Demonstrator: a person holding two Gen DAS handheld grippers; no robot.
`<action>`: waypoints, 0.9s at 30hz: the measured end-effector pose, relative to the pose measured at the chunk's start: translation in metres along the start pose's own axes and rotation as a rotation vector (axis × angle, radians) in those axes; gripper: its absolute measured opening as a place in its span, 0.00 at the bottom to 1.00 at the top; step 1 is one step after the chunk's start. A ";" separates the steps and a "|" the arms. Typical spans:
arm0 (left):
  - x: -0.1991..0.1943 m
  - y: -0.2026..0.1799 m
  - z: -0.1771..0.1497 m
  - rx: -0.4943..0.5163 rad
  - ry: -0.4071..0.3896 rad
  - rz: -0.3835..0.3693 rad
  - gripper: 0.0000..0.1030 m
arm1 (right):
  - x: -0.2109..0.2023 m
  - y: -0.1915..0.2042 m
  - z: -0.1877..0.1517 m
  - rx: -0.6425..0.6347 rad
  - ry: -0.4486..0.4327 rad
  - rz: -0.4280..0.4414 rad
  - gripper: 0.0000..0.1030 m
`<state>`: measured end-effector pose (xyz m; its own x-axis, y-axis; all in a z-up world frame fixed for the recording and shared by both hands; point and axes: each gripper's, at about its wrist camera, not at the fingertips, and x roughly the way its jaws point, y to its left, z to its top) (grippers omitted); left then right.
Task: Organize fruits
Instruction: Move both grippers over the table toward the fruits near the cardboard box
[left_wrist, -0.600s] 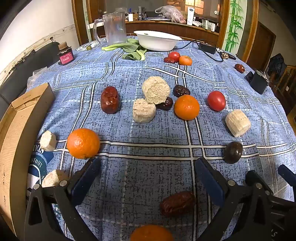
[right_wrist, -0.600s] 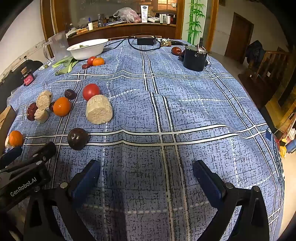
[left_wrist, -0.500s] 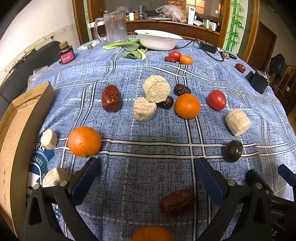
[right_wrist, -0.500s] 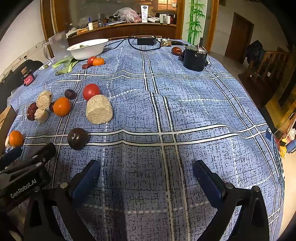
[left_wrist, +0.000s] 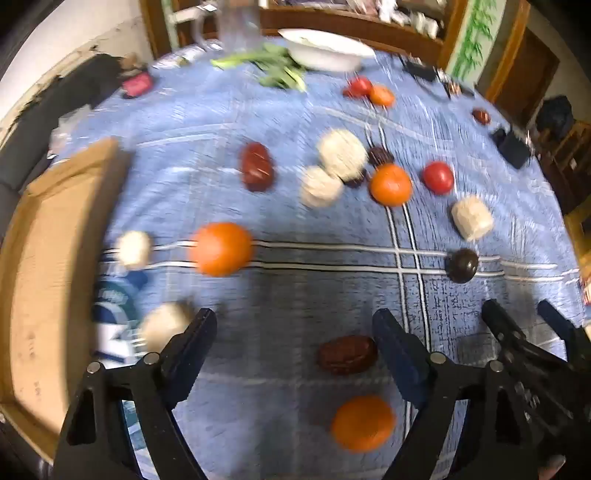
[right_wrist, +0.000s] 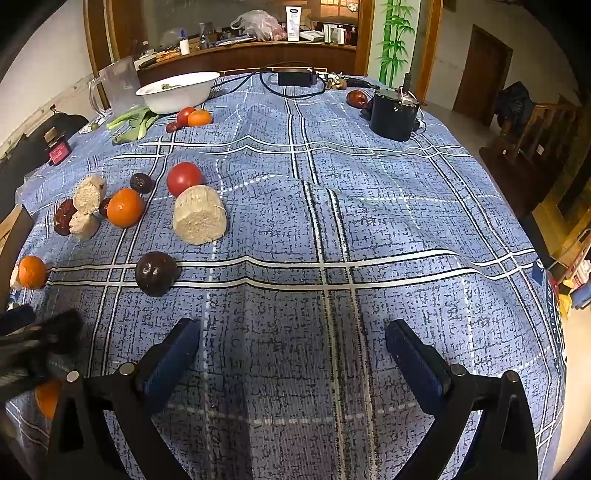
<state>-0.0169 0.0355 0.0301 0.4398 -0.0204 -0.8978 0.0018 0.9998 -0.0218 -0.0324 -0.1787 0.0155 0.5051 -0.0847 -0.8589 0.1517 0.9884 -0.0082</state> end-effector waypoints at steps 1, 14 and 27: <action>-0.011 0.006 -0.001 -0.008 -0.024 0.013 0.83 | 0.000 -0.001 0.001 0.014 0.015 -0.017 0.99; -0.147 0.036 -0.008 0.027 -0.379 0.090 0.83 | -0.108 0.046 0.002 -0.018 -0.217 0.014 0.99; -0.158 0.036 -0.020 0.071 -0.401 0.084 0.83 | -0.111 0.065 -0.012 -0.053 -0.194 0.050 1.00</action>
<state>-0.1041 0.0742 0.1629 0.7559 0.0522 -0.6527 0.0066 0.9962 0.0874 -0.0888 -0.1031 0.1039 0.6659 -0.0527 -0.7442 0.0799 0.9968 0.0009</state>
